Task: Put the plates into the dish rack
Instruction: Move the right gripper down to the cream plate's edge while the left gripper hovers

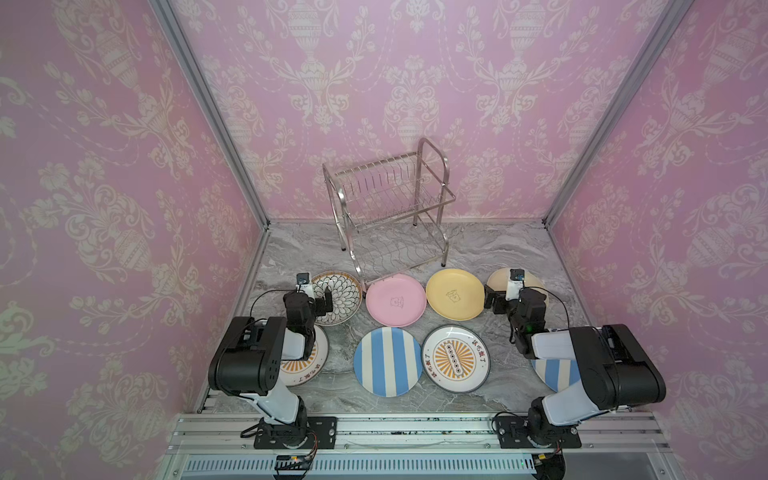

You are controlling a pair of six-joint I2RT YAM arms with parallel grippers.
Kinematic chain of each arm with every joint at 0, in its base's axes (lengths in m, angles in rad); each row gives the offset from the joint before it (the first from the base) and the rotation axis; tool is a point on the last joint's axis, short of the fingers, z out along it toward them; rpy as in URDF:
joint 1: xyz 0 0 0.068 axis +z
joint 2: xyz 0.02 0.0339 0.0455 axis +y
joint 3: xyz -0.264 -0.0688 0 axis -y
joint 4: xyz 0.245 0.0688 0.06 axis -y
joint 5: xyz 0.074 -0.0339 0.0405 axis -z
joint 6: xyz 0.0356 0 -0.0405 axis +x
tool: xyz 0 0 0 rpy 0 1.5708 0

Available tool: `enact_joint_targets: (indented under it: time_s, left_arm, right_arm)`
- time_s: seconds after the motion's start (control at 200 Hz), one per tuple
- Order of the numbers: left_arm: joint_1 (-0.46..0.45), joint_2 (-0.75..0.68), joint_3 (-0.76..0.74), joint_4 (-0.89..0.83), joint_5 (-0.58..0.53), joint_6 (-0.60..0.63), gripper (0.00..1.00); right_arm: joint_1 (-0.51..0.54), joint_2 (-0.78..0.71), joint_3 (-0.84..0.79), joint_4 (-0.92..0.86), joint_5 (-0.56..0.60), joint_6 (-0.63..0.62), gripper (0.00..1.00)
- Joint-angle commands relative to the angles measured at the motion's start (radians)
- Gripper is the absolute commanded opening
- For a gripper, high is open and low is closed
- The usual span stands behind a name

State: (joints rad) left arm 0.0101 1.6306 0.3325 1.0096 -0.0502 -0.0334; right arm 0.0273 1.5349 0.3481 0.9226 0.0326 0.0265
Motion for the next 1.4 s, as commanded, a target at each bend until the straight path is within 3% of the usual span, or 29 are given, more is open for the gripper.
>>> enact_joint_targets:
  time_s: [0.0,0.846,0.906,1.006,1.141,1.281,1.396]
  left_arm:
    - [0.008,0.008,0.017,0.017,-0.004,0.033,0.99]
    - [0.009,0.006,0.019,0.012,-0.019,0.027,0.99]
    - [0.008,0.006,0.019,0.013,-0.02,0.027,0.99]
    - [0.009,-0.039,0.018,-0.017,-0.015,0.031,0.99]
    - [0.008,-0.232,0.107,-0.34,-0.031,0.018,0.99]
    - [0.005,-0.384,0.227,-0.587,0.203,-0.028,0.99]
    - [-0.006,-0.442,0.284,-0.658,0.231,-0.116,0.99]
  right_arm:
    - [-0.003,0.007,0.017,0.015,-0.01,0.005,1.0]
    - [-0.013,-0.001,0.027,-0.006,-0.012,0.019,0.99]
    - [-0.018,-0.044,0.058,-0.102,0.027,0.039,0.99]
    - [-0.034,-0.146,0.181,-0.411,0.045,0.071,0.95]
    - [-0.088,-0.259,0.358,-0.807,-0.04,0.162,0.88]
    - [-0.191,-0.261,0.531,-1.168,-0.14,0.233,0.77]
    - [-0.277,-0.254,0.575,-1.295,-0.18,0.231,0.72]
